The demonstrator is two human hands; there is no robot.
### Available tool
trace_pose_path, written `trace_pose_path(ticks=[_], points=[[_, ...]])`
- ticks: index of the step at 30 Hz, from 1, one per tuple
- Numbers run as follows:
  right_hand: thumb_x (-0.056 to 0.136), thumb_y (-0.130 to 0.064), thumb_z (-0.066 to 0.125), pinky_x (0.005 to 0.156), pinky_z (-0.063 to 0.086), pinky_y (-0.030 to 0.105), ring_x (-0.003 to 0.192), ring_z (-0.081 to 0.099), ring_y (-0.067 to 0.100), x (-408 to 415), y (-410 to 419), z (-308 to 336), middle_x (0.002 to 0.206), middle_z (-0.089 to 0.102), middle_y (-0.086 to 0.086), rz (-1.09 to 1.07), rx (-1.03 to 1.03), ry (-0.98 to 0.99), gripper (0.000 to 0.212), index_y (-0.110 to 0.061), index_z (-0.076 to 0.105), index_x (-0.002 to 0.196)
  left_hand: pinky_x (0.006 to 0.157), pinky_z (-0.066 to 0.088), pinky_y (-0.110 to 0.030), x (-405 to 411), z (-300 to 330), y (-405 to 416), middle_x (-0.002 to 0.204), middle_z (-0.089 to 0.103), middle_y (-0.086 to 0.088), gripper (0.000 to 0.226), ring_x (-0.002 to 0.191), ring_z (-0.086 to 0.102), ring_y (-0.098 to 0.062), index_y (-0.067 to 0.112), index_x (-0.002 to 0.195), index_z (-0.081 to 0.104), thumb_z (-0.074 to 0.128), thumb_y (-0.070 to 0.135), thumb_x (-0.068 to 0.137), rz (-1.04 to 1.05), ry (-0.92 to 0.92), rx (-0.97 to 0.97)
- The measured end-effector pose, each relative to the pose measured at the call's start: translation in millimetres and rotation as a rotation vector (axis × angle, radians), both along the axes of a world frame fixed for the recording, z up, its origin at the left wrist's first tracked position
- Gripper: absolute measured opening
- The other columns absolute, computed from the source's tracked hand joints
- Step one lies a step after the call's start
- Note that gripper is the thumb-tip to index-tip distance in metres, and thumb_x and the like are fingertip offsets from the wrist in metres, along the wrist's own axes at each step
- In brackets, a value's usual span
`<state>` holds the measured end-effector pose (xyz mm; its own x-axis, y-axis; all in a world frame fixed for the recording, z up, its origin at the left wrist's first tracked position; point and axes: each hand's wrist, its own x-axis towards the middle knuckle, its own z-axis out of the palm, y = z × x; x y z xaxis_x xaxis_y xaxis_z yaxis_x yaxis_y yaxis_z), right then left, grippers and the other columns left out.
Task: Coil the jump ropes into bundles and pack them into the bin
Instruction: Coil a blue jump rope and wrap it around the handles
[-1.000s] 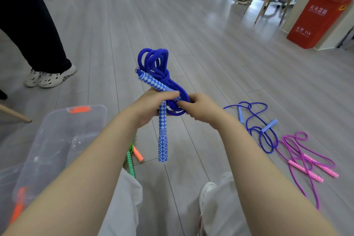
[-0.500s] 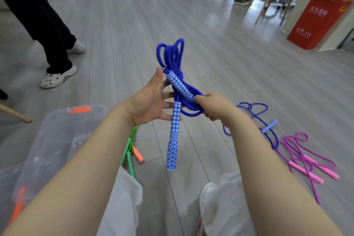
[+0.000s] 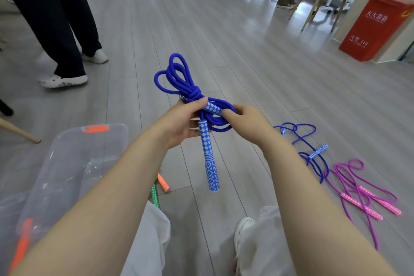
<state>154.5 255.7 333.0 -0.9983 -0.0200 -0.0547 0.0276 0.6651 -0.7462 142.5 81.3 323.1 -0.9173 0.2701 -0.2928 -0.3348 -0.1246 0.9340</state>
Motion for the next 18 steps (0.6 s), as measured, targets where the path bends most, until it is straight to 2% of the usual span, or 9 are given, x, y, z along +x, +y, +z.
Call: trace_pose_path(ticks=[2,3,6,9,12,15,18], points=[[0.095,-0.046,0.048,0.061,0.035,0.028,0.068,0.043,0.013,-2,-3,-2,0.077,0.049,0.003,-0.009,-0.024,0.148,0.047,-0.006,0.062,0.075,0.071,0.057,-0.036,-1,1,-1,0.102,0.071,-0.008,0.025,0.087,0.068,-0.023,0.012,0.114,0.063,0.061,0.027,0.094,0.012,0.039,0.018],[0.097,-0.051,0.043,0.064,0.036,0.031,0.068,0.042,0.013,-4,-3,-3,0.076,0.048,0.003,-0.019,-0.074,0.163,0.056,-0.001,0.060,0.076,0.070,0.057,-0.035,-1,2,-3,0.100,0.072,-0.007,0.027,0.085,0.068,-0.022,0.010,0.116,0.063,0.061,0.025,0.094,0.018,0.047,0.029],[0.097,-0.060,0.029,0.076,0.045,0.037,0.071,0.044,0.013,-4,-1,-4,0.075,0.049,0.000,-0.024,-0.204,0.061,0.070,0.005,0.055,0.087,0.069,0.057,-0.034,-2,3,-4,0.104,0.072,-0.007,0.039,0.085,0.069,-0.020,0.006,0.126,0.057,0.063,0.024,0.092,0.013,0.025,0.053],[0.101,-0.054,0.026,0.076,0.047,0.040,0.070,0.048,0.015,1,-4,-7,0.074,0.057,0.003,0.043,-0.133,0.065,0.060,-0.005,0.058,0.088,0.071,0.057,-0.035,0,3,-6,0.108,0.070,-0.009,0.037,0.088,0.068,-0.018,0.005,0.124,0.060,0.060,0.026,0.093,-0.041,-0.031,0.049],[0.102,-0.049,0.027,0.073,0.047,0.040,0.072,0.052,0.017,6,-6,-6,0.084,0.065,0.008,0.056,-0.011,0.075,0.050,-0.013,0.060,0.093,0.080,0.058,-0.041,-1,3,-11,0.109,0.071,-0.010,0.032,0.093,0.069,-0.022,0.011,0.116,0.065,0.062,0.033,0.092,-0.091,-0.063,-0.038],[0.101,-0.049,0.028,0.060,0.038,0.034,0.062,0.045,0.016,7,-4,-6,0.065,0.052,-0.002,0.051,0.136,0.147,0.046,-0.016,0.049,0.077,0.091,0.055,-0.047,-8,3,-20,0.095,0.072,-0.004,0.027,0.093,0.069,-0.024,0.017,0.099,0.067,0.071,0.039,0.085,0.139,-0.067,0.018],[0.100,-0.048,0.029,0.057,0.035,0.032,0.059,0.042,0.016,7,-4,-6,0.061,0.047,-0.003,0.063,0.176,0.183,0.044,-0.016,0.045,0.073,0.092,0.054,-0.043,-13,5,-25,0.092,0.073,0.000,0.015,0.092,0.067,-0.020,0.016,0.091,0.070,0.070,0.031,0.087,0.268,0.060,0.107]])
